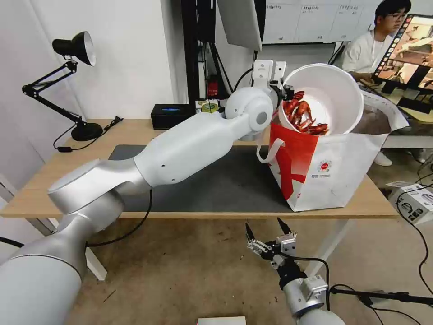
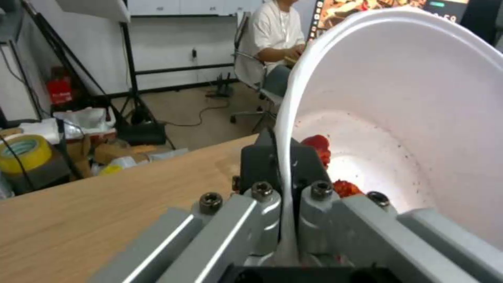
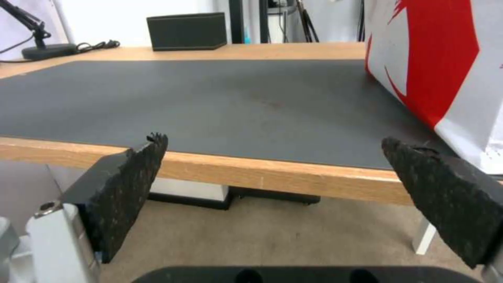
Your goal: Pick up the trash from the table and place it into the takeout bag.
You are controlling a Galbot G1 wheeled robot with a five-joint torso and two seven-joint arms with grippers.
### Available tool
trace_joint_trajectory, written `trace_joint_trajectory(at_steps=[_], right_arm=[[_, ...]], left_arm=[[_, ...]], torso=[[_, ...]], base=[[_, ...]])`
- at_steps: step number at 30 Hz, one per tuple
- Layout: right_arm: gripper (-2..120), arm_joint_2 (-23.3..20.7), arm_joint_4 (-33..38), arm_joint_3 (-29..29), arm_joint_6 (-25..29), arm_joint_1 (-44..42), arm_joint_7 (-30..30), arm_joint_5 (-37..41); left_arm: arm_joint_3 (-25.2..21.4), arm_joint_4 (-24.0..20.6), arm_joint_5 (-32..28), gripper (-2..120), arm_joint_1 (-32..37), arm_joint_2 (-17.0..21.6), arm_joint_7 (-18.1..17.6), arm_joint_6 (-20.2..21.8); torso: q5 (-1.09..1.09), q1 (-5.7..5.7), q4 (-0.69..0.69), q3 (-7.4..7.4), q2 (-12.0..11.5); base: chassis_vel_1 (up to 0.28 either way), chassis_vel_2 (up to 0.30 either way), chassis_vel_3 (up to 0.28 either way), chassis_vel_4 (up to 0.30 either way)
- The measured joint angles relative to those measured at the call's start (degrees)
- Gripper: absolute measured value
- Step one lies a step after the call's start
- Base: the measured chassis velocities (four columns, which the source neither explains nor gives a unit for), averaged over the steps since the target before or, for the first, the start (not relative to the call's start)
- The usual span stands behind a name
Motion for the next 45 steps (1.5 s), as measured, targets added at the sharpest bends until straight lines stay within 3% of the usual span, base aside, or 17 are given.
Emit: trace_joint_trajectory(at_steps=[7, 13, 17, 21, 22, 26, 28, 29, 33, 37, 40, 45], right_arm=[[100, 0.0, 0.0, 0.0, 0.0, 0.0, 0.0, 0.0], [100, 0.0, 0.0, 0.0, 0.0, 0.0, 0.0, 0.0], [100, 0.0, 0.0, 0.0, 0.0, 0.0, 0.0, 0.0], [100, 0.0, 0.0, 0.0, 0.0, 0.0, 0.0, 0.0], [100, 0.0, 0.0, 0.0, 0.0, 0.0, 0.0, 0.0], [100, 0.0, 0.0, 0.0, 0.0, 0.0, 0.0, 0.0], [100, 0.0, 0.0, 0.0, 0.0, 0.0, 0.0, 0.0], [100, 0.0, 0.0, 0.0, 0.0, 0.0, 0.0, 0.0], [100, 0.0, 0.0, 0.0, 0.0, 0.0, 0.0, 0.0], [100, 0.0, 0.0, 0.0, 0.0, 0.0, 0.0, 0.0], [100, 0.0, 0.0, 0.0, 0.0, 0.0, 0.0, 0.0], [100, 0.0, 0.0, 0.0, 0.0, 0.0, 0.0, 0.0]], left_arm=[[0.2, -1.7, -2.2, 3, 0.0, 0.4, -0.2, 2.9], [0.4, -3.2, -2.8, 27, 0.4, 1.5, -1.0, 3.4], [0.4, -3.8, -2.8, 35, 0.7, 2.0, -1.8, 3.4], [-0.2, -6.7, -2.8, 56, 1.4, 4.9, -2.0, 1.5], [-0.2, -6.7, -2.8, 56, 1.4, 4.9, -2.0, 1.5], [-0.5, -9.8, -2.8, 70, 1.6, 8.8, -1.1, 0.2], [-0.5, -12.3, -1.7, 79, 2.3, 12.4, 1.9, -2.0], [-0.5, -12.3, -1.7, 79, 2.3, 12.4, 1.9, -2.0], [-1.7, -16.9, 3.6, 97, 6.5, 19.5, 7.2, -8.4], [-4.0, -19.2, 5.5, 99, 10.5, 22.8, 8.5, -10.2], [-8.6, -22.5, 9.5, 100, 18.3, 28.3, 11.0, -11.6], [-11.7, -24.3, 11.7, 100, 22.7, 31.2, 12.2, -12.2]], torso=[[0.0, 0.0, -0.01, 0.0, 0.0], [0.0, 0.0, 0.0, 0.0, 0.0], [0.0, 0.0, 0.0, 0.0, 0.0], [0.0, 0.0, 0.0, 0.0, 0.0], [0.0, 0.0, 0.0, 0.0, 0.0], [0.0, 0.0, 0.0, 0.0, 0.0], [-0.01, 0.0, 0.0, 0.0, 0.0], [-0.01, 0.0, 0.0, 0.0, 0.0], [-0.01, 0.0, -0.01, 0.0, 0.0], [-0.02, -0.01, 0.01, 0.0, 0.0], [-0.03, 0.0, 0.02, 0.0, 0.0], [-0.02, 0.0, 0.01, 0.0, 0.0]], base=[[0.0, 0.0, 0.0, 0.0], [0.0, 0.0, 0.0, 0.0], [0.0, 0.0, 0.0, 0.0], [0.0, 0.0, 0.0, 0.0], [0.0, 0.0, 0.0, 0.0], [0.0, 0.0, 0.0, 0.0], [0.0, 0.0, 0.0, 0.0], [0.0, 0.0, 0.0, 0.0], [0.0, 0.0, 0.0, 0.0], [0.0, 0.0, 0.0, 0.0], [0.0, 0.0, 0.0, 0.0], [0.0, 0.0, 0.0, 0.0]])
